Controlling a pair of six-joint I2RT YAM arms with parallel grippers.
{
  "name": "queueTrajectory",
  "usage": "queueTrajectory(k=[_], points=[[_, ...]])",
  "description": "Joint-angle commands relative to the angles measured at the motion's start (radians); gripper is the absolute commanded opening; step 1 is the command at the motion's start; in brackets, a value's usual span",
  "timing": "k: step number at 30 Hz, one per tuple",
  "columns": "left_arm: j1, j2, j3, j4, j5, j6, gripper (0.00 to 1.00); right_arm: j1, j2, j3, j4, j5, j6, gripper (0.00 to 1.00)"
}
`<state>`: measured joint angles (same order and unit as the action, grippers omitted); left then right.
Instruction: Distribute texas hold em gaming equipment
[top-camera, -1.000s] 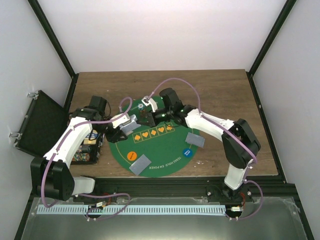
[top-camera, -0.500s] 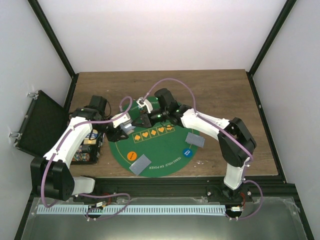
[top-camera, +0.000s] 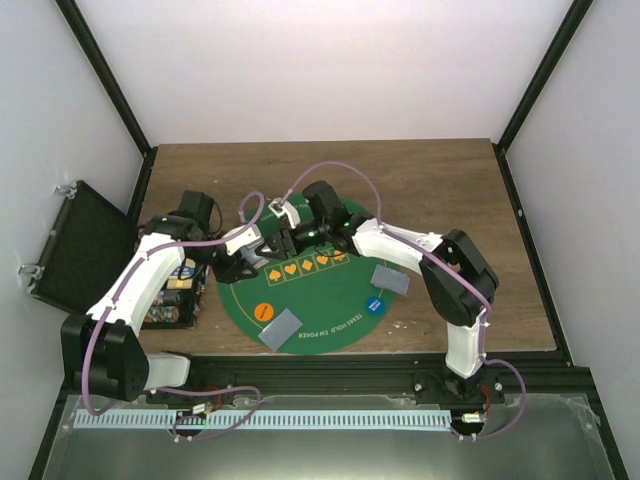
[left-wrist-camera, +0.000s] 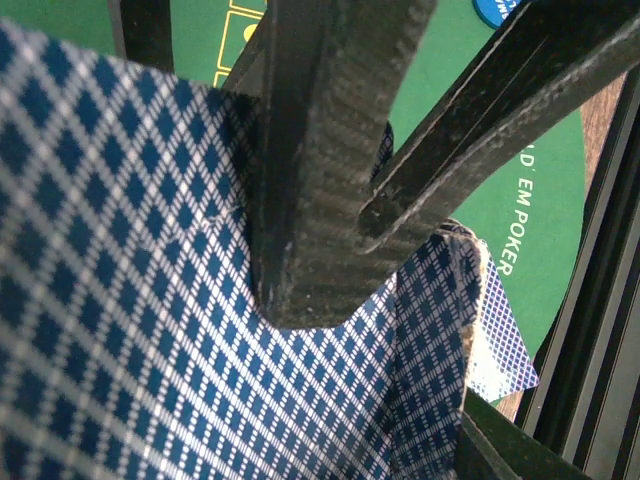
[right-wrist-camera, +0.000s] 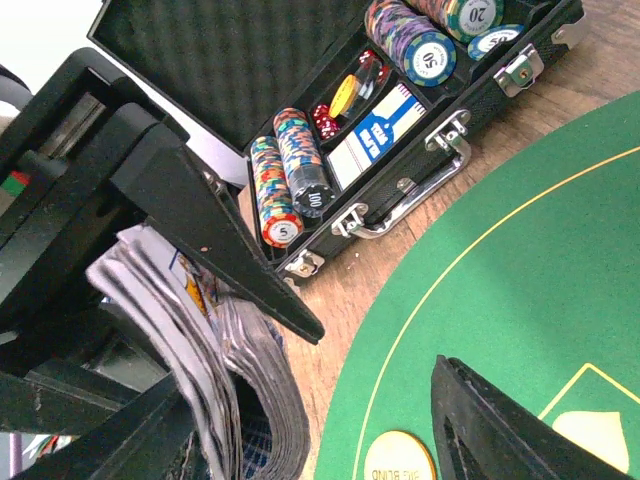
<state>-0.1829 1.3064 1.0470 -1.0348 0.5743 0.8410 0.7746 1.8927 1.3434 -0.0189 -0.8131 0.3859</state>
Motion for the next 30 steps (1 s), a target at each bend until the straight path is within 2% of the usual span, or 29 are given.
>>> queueTrajectory(k=[1, 10, 16, 23, 27, 30], points=[[0.002, -0.005, 0.026, -0.012, 0.044, 0.018, 0.48, 0.011, -0.009, 0.040, 0.027, 0.048, 0.004, 0.60], [0.002, -0.006, 0.023, -0.014, 0.033, 0.025, 0.47, 0.009, -0.100, -0.042, 0.003, 0.201, -0.010, 0.55], [0.003, -0.004, 0.022, -0.015, 0.024, 0.026, 0.47, 0.006, -0.125, -0.047, -0.021, 0.183, -0.029, 0.49], [0.003, -0.005, 0.021, -0.010, 0.013, 0.021, 0.47, 0.008, -0.143, -0.051, -0.021, 0.143, -0.040, 0.31], [0.003, -0.002, 0.022, -0.005, 0.007, 0.018, 0.47, 0.017, -0.158, -0.054, -0.022, 0.137, -0.048, 0.24], [0.003, -0.001, 0.021, 0.000, 0.006, 0.015, 0.47, 0.026, -0.168, -0.064, -0.002, 0.126, -0.045, 0.13]])
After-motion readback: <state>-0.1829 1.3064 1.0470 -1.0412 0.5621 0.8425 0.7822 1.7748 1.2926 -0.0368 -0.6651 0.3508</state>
